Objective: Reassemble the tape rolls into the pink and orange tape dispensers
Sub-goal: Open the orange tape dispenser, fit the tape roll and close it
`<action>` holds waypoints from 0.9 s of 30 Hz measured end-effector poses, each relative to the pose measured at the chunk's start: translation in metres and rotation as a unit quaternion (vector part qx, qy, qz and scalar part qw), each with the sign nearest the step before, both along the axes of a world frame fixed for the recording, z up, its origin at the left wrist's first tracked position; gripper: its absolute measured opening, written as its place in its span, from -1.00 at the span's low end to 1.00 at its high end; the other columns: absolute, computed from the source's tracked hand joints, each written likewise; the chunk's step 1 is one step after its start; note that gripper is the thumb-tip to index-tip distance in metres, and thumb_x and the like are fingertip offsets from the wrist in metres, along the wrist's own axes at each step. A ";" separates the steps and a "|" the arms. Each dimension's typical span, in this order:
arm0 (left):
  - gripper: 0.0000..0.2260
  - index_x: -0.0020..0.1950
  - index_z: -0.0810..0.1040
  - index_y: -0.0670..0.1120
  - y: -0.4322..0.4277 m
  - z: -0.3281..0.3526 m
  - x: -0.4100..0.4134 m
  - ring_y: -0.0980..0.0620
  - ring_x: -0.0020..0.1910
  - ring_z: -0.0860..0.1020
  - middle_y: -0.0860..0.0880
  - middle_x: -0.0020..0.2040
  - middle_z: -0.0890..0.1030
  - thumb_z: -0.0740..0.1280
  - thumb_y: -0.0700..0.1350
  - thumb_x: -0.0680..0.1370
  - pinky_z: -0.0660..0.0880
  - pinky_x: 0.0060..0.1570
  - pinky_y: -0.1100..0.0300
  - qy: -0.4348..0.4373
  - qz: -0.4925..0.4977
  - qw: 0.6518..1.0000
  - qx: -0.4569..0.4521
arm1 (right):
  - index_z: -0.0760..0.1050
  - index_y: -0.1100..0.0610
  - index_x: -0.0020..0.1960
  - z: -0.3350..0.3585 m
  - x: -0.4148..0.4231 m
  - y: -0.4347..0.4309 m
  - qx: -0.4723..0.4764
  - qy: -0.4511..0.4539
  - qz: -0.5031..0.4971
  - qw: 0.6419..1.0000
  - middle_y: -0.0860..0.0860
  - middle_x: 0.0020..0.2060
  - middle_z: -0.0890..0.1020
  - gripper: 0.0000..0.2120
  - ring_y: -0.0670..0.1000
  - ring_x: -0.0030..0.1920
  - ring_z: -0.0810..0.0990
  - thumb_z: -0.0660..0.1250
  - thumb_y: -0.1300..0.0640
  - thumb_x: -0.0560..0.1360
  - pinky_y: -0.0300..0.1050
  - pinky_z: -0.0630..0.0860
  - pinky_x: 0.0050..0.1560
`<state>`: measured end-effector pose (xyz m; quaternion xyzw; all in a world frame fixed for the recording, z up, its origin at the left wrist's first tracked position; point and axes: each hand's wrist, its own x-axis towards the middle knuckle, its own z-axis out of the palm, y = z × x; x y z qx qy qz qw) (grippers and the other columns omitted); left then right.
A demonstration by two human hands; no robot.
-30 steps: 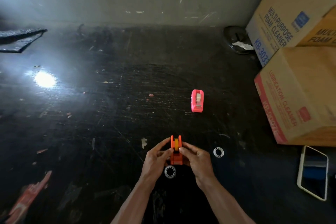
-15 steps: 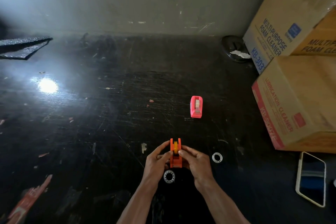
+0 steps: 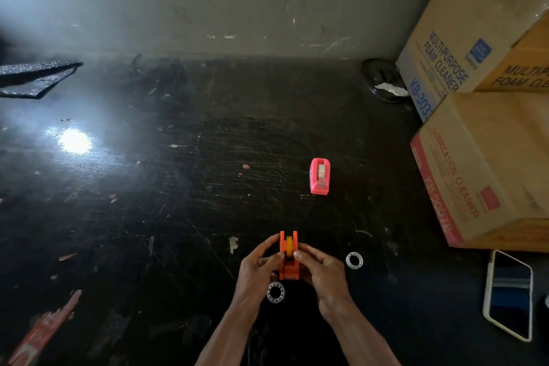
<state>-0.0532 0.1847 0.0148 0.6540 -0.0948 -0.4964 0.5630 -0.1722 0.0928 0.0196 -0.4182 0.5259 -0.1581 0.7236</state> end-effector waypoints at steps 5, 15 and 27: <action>-0.64 0.41 0.55 0.06 0.003 -0.004 0.007 -0.13 0.05 0.75 -0.16 0.04 0.77 0.35 -0.19 0.64 0.64 0.12 -0.02 0.027 0.029 0.999 -0.001 | 0.72 0.09 0.14 0.000 -0.003 -0.007 0.021 -0.008 -0.020 1.000 0.07 -0.02 0.80 -0.80 0.06 0.05 0.78 0.44 0.24 0.55 0.17 0.63 0.25; -0.62 0.42 0.54 0.12 0.018 -0.016 0.033 -0.14 -0.06 0.71 -0.13 -0.05 0.76 0.37 -0.15 0.62 0.59 0.22 -0.14 0.002 0.030 0.999 0.020 | 0.73 -0.05 0.05 -0.001 -0.005 -0.021 0.038 0.023 -0.013 0.999 0.02 0.04 0.79 -0.81 0.05 0.12 0.75 0.45 0.21 0.54 0.15 0.57 0.34; -0.62 0.47 0.48 0.14 0.034 -0.039 0.047 0.12 -0.05 0.55 0.00 0.06 0.54 0.35 0.02 0.63 0.53 -0.10 0.20 -0.347 -0.044 0.916 0.193 | 0.72 -0.05 0.13 -0.006 -0.013 -0.014 0.034 0.044 0.005 0.998 0.01 0.09 0.77 -0.78 0.03 0.16 0.72 0.48 0.17 0.52 0.15 0.54 0.38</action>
